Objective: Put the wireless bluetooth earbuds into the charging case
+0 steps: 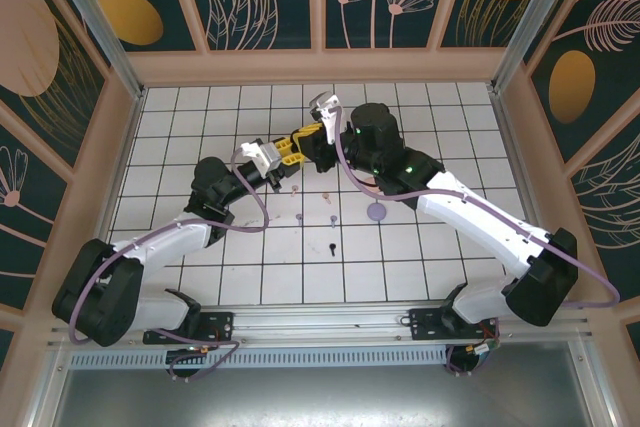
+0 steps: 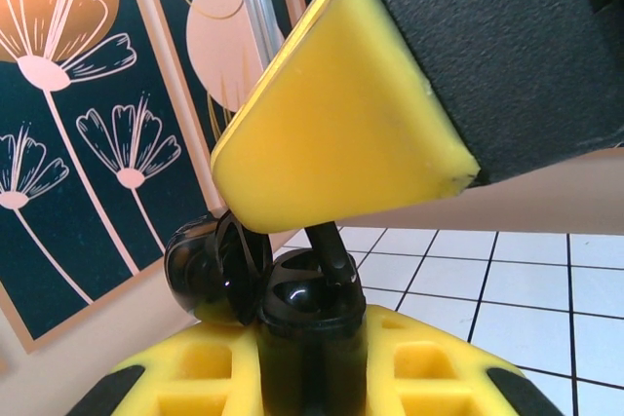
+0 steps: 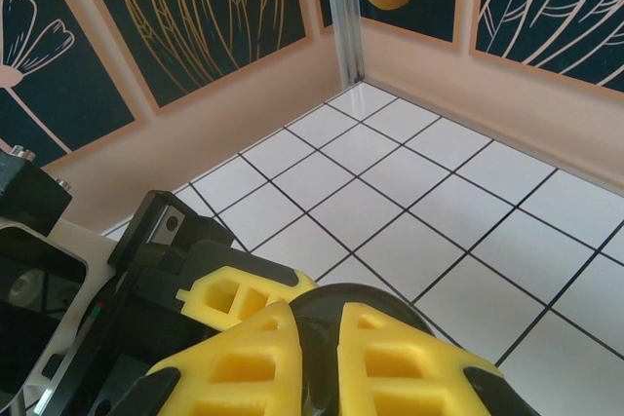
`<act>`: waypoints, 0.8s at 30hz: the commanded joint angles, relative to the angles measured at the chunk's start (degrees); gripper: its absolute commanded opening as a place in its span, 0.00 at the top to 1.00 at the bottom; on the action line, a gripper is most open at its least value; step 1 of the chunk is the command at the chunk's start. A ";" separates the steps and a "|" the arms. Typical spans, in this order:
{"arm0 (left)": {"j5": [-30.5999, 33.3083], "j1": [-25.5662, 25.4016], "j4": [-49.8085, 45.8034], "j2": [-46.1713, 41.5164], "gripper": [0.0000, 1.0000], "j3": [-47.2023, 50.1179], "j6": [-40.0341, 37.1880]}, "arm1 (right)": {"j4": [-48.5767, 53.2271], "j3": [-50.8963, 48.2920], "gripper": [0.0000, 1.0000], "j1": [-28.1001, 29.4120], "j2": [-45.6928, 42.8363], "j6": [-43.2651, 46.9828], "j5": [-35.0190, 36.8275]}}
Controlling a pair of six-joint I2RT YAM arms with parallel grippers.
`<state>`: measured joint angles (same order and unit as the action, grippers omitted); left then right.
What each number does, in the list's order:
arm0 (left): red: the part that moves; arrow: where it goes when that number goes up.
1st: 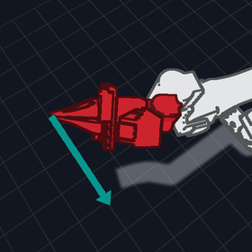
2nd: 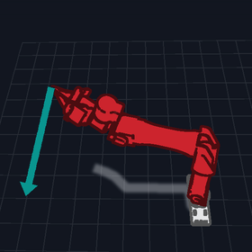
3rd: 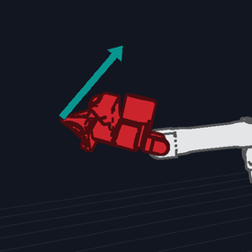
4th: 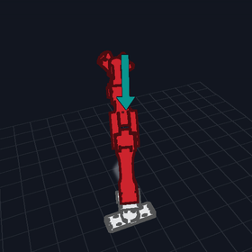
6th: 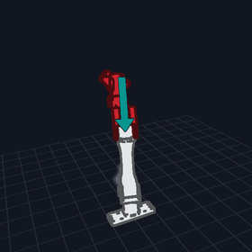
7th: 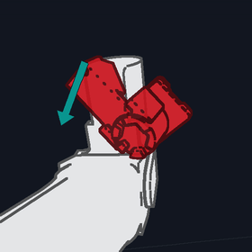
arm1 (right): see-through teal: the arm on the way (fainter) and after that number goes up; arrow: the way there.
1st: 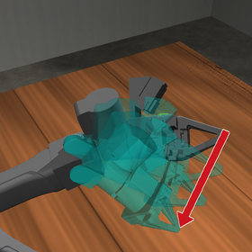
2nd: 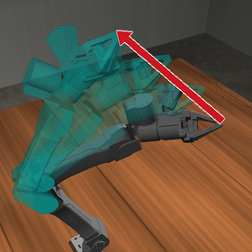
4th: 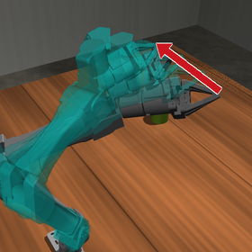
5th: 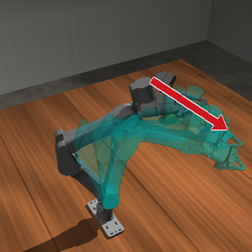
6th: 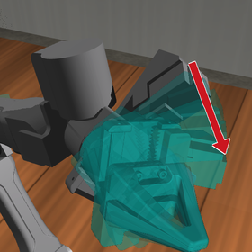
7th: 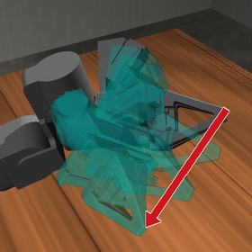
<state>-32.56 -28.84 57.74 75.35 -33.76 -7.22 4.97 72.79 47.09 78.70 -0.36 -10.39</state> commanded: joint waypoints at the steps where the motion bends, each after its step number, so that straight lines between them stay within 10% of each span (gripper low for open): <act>1: -2.10 -0.59 1.59 -2.18 1.00 -1.93 0.77 | -1.33 -1.60 0.88 0.37 0.14 -0.34 1.63; 24: -2.42 -0.78 -0.17 -4.07 1.00 -2.45 0.61 | 0.29 -4.45 0.89 1.55 -1.26 4.91 -1.60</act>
<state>-32.77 -28.84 53.25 73.45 -33.76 -7.03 2.94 70.17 47.90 77.91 2.57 -9.28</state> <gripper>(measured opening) 0.218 0.114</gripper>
